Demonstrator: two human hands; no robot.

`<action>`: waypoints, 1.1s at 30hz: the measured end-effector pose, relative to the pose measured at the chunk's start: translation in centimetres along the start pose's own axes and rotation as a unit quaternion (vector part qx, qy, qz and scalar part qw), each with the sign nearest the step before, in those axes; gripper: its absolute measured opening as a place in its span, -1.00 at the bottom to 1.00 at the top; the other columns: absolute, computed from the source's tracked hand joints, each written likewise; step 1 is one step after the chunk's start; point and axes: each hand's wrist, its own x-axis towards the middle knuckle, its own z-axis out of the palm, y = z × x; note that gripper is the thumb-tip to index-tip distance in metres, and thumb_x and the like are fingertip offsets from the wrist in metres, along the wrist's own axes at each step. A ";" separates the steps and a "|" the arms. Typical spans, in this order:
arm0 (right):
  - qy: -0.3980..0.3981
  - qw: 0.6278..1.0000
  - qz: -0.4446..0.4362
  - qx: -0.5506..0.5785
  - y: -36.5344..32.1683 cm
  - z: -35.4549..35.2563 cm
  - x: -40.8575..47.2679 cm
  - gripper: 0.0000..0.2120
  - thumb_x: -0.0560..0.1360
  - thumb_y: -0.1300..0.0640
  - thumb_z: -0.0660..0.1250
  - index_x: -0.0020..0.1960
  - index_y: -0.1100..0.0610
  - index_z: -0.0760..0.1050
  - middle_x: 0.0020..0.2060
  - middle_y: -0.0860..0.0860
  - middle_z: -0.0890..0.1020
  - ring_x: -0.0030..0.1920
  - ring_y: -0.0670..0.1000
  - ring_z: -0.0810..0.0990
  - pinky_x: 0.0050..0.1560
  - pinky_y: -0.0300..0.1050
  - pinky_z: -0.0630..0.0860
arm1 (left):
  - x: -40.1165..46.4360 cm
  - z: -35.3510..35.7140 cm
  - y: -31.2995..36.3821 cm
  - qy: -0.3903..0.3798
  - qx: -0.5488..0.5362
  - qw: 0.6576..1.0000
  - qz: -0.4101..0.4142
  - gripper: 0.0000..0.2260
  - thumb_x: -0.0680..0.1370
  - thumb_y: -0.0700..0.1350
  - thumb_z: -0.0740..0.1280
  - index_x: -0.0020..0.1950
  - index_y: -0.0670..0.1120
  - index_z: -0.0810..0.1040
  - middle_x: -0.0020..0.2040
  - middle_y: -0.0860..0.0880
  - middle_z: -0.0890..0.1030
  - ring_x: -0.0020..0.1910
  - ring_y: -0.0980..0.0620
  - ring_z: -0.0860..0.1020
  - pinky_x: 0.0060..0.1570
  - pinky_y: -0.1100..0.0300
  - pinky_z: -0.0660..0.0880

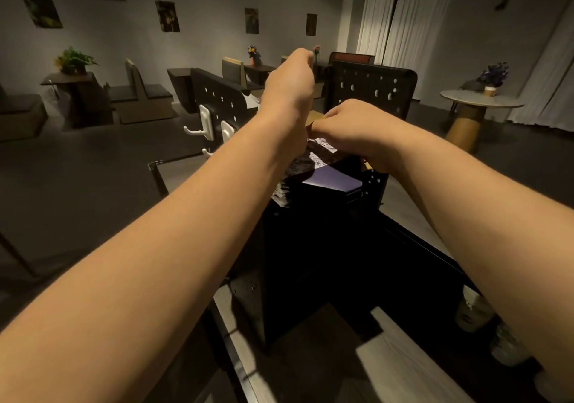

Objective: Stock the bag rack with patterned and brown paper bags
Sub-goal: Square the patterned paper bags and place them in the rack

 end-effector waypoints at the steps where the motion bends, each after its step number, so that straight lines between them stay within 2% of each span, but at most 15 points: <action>1: 0.004 1.000 0.000 0.004 0.0 0.1 -0.1 -0.72 0.57 0.02 0.40 0.08 0.23 0.68 -0.02 0.18 0.68 -0.16 0.01 0.50 -0.10 0.02 0.53 | -0.2 0.1 0.0 -0.006 -0.011 1.000 -0.005 -0.82 0.73 -0.03 0.12 0.28 -0.03 0.41 -0.11 0.08 0.38 -0.11 0.15 0.36 -0.16 0.26 0.30; 3: 0.011 1.000 -0.003 0.007 -0.2 0.2 -0.6 -0.68 0.58 0.03 0.39 0.17 0.24 0.68 0.18 0.22 0.67 -0.08 0.04 0.54 0.18 0.17 0.58 | -0.7 0.1 -0.2 -0.019 -0.024 0.999 -0.014 -0.69 0.71 0.01 0.14 0.43 -0.04 0.40 0.05 0.04 0.42 0.09 0.07 0.34 0.09 0.12 0.29; 5: 0.025 1.000 -0.010 0.008 -0.2 0.3 -1.1 -0.67 0.60 0.05 0.37 0.20 0.27 0.67 0.21 0.25 0.66 -0.02 0.12 0.63 0.25 0.19 0.55 | -1.3 0.1 -0.1 -0.025 -0.032 0.999 -0.018 -0.70 0.71 0.02 0.15 0.42 -0.03 0.40 0.08 0.03 0.43 0.13 0.06 0.34 0.12 0.05 0.27; 7: 0.052 0.998 -0.016 0.023 -0.1 0.2 -1.6 -0.68 0.61 0.06 0.36 0.22 0.28 0.66 0.18 0.26 0.67 0.10 0.21 0.67 0.22 0.18 0.56 | -1.7 0.1 0.0 -0.030 -0.040 0.999 -0.015 -0.75 0.71 0.03 0.15 0.34 -0.01 0.42 0.07 0.02 0.49 0.10 0.05 0.40 0.16 0.04 0.34; 9: 0.084 0.995 -0.024 0.042 0.2 0.0 -2.0 -0.72 0.62 0.06 0.35 0.20 0.21 0.67 0.06 0.21 0.70 -0.03 0.12 0.66 0.04 0.10 0.61 | -2.0 0.3 0.0 -0.046 -0.051 0.998 -0.014 -0.75 0.72 0.02 0.14 0.30 -0.04 0.48 0.12 -0.01 0.52 0.15 0.04 0.44 0.30 0.00 0.43; 10: 0.099 0.993 -0.026 0.053 0.4 -0.2 -2.2 -0.75 0.62 0.05 0.35 0.21 0.15 0.65 0.02 0.14 0.70 -0.07 0.04 0.64 -0.06 0.01 0.61 | -2.2 0.5 0.0 -0.056 -0.056 0.997 -0.007 -0.79 0.72 0.01 0.14 0.16 -0.06 0.50 0.05 0.01 0.53 0.12 0.06 0.48 0.31 0.00 0.46; 12: 0.128 0.988 -0.025 0.079 1.1 -0.7 -2.8 -0.73 0.62 0.05 0.36 0.30 0.06 0.60 0.11 0.02 0.68 0.05 -0.02 0.62 0.03 -0.08 0.59 | -3.0 0.8 0.1 -0.068 -0.057 0.996 -0.005 -0.77 0.72 0.01 0.15 -0.04 -0.04 0.50 -0.07 0.02 0.55 0.03 0.09 0.53 0.14 0.10 0.53; 13: 0.143 0.985 -0.023 0.096 1.5 -1.2 -3.3 -0.73 0.62 0.05 0.36 0.30 0.04 0.59 0.15 -0.02 0.66 0.12 -0.02 0.61 0.13 -0.05 0.58 | -3.4 1.1 0.1 -0.078 -0.056 0.995 -0.001 -0.78 0.71 0.03 0.17 -0.01 -0.03 0.52 -0.04 -0.01 0.58 0.06 0.07 0.55 0.09 0.13 0.54; 15: 0.169 0.977 -0.026 0.123 2.3 -2.0 -4.4 -0.81 0.61 0.06 0.37 0.21 0.00 0.60 0.11 -0.05 0.66 0.16 -0.03 0.60 0.20 -0.01 0.59 | -4.2 1.6 0.1 -0.098 -0.051 0.994 0.007 -0.72 0.70 0.07 0.19 0.16 -0.09 0.57 0.12 -0.09 0.64 0.18 -0.03 0.60 0.16 0.10 0.57; 18: 0.203 0.966 -0.027 0.156 4.1 -4.2 -7.3 -0.88 0.62 0.07 0.37 0.14 0.00 0.62 0.00 -0.09 0.67 0.06 -0.09 0.62 0.08 -0.11 0.60 | -6.2 3.5 0.2 -0.131 -0.045 0.990 0.011 -0.64 0.69 0.12 0.19 0.22 -0.11 0.60 0.20 -0.17 0.67 0.19 -0.09 0.64 0.25 -0.02 0.57; 20: 0.232 0.961 -0.025 0.150 5.7 -6.1 -9.9 -0.88 0.62 0.07 0.37 0.12 0.01 0.65 -0.07 -0.11 0.67 -0.04 -0.16 0.61 -0.10 -0.25 0.52 | -8.5 5.5 0.3 -0.174 -0.033 0.984 0.012 -0.61 0.68 0.15 0.16 0.20 -0.09 0.63 0.12 -0.15 0.70 0.13 -0.09 0.67 0.25 -0.05 0.57; 22: 0.250 0.958 -0.021 0.139 7.2 -7.9 -12.8 -0.90 0.62 0.07 0.38 0.06 0.03 0.66 -0.15 -0.11 0.66 -0.17 -0.17 0.59 -0.20 -0.29 0.46 | -10.6 7.3 0.1 -0.209 -0.045 0.977 0.014 -0.60 0.68 0.15 0.16 0.19 -0.09 0.65 0.01 -0.09 0.74 0.03 -0.05 0.70 0.20 -0.03 0.57; 25: 0.276 0.957 0.012 0.089 9.9 -11.3 -18.1 -0.91 0.61 0.06 0.40 -0.01 0.05 0.66 -0.19 -0.09 0.67 -0.20 -0.14 0.61 -0.18 -0.24 0.54 | -14.5 11.3 -0.3 -0.275 -0.070 0.959 -0.007 -0.62 0.67 0.14 0.18 0.13 -0.09 0.68 -0.05 -0.05 0.75 -0.04 -0.02 0.73 0.10 0.03 0.60; 28: 0.300 0.951 0.052 0.047 12.3 -14.6 -23.8 -0.87 0.58 0.04 0.43 -0.05 0.09 0.68 -0.19 -0.05 0.71 -0.17 -0.09 0.65 -0.01 -0.06 0.64 | -18.6 15.6 -1.1 -0.348 -0.101 0.932 -0.028 -0.65 0.66 0.12 0.19 0.06 -0.07 0.67 -0.11 -0.05 0.71 -0.16 0.02 0.71 0.00 0.06 0.56; 33: 0.293 0.945 0.142 -0.017 15.5 -19.1 -34.8 -0.85 0.59 -0.02 0.42 -0.03 0.05 0.68 -0.17 -0.05 0.72 -0.11 -0.07 0.68 0.01 -0.04 0.61 | -27.0 22.0 -2.8 -0.442 -0.135 0.885 -0.056 -0.66 0.68 0.10 0.19 0.09 -0.07 0.68 -0.07 -0.08 0.70 -0.09 -0.03 0.68 0.02 0.04 0.57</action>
